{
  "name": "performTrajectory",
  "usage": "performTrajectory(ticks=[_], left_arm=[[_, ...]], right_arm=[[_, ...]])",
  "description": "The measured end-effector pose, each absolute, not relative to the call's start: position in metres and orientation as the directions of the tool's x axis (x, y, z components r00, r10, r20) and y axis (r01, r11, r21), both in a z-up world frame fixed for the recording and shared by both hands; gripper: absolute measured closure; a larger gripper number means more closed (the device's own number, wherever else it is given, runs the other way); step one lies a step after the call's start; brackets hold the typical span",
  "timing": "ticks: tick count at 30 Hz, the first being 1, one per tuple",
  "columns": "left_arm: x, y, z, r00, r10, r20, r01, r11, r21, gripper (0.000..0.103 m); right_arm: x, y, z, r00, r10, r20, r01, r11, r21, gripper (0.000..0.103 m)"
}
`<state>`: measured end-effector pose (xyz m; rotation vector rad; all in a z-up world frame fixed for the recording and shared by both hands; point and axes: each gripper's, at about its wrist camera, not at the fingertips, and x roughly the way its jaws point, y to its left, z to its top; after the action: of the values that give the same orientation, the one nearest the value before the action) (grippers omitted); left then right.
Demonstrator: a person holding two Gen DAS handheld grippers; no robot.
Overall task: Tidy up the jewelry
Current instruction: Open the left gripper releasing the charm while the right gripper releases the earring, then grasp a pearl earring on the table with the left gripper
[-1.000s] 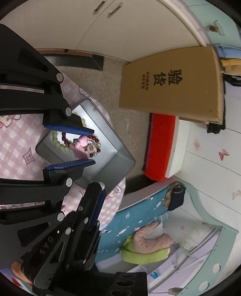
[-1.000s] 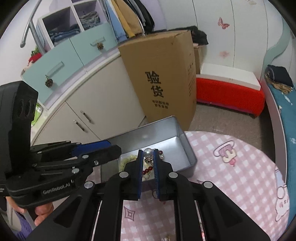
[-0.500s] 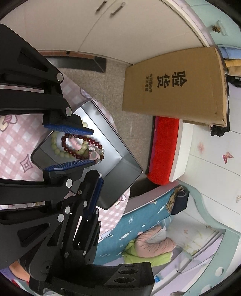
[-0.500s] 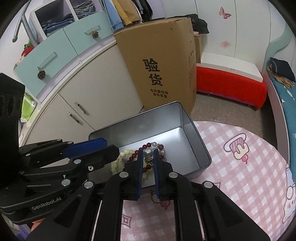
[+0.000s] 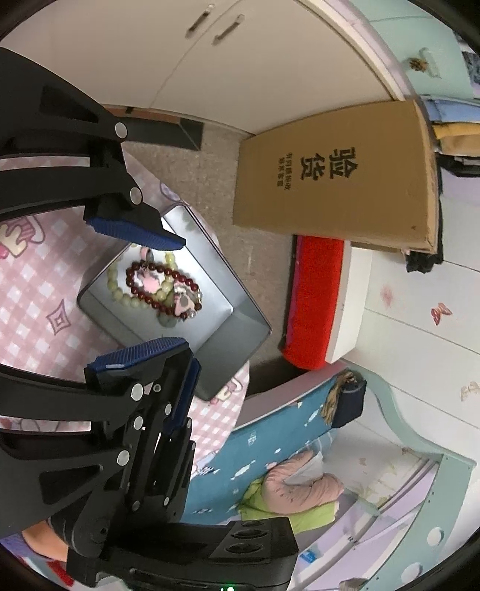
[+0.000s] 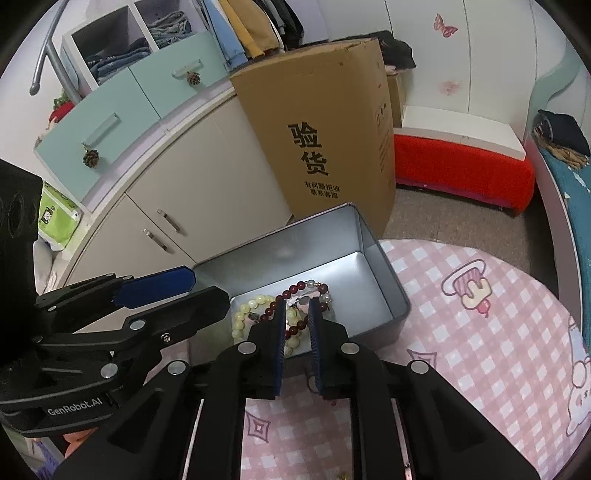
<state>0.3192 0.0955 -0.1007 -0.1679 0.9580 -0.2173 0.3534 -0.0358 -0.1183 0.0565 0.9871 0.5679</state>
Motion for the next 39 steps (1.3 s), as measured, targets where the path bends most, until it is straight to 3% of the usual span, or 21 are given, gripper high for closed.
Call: performTrajectory(ticks=[5, 13, 30, 32, 39], left_arm=[[0.304, 0.088, -0.08, 0.6, -0.262, -0.756, 0.121, 0.964, -0.237, 0.044], [0.276, 0.047, -0.069, 0.634, -0.274, -0.723, 0.195, 0.962, -0.194, 0.037], [0.232, -0.028, -0.169, 0.536, -0.235, -0.811, 0.32, 0.945, -0.063, 0.038], [0.231, -0.031, -0.176, 0.52, -0.236, -0.821, 0.335, 0.94, -0.058, 0.05], [0.237, -0.037, -0.193, 0.499, -0.212, -0.84, 0.338, 0.94, -0.036, 0.06]], right_arm=[[0.337, -0.058, -0.096, 0.472, 0.479, -0.741, -0.425, 0.859, 0.285, 0.065], [0.295, -0.114, -0.074, 0.573, 0.418, -0.705, -0.381, 0.898, 0.222, 0.054], [0.233, -0.192, -0.149, 0.539, 0.34, -0.771, -0.272, 0.936, 0.223, 0.052], [0.229, -0.195, -0.154, 0.53, 0.352, -0.771, -0.272, 0.932, 0.238, 0.052], [0.224, -0.198, -0.163, 0.519, 0.366, -0.772, -0.273, 0.927, 0.257, 0.052]])
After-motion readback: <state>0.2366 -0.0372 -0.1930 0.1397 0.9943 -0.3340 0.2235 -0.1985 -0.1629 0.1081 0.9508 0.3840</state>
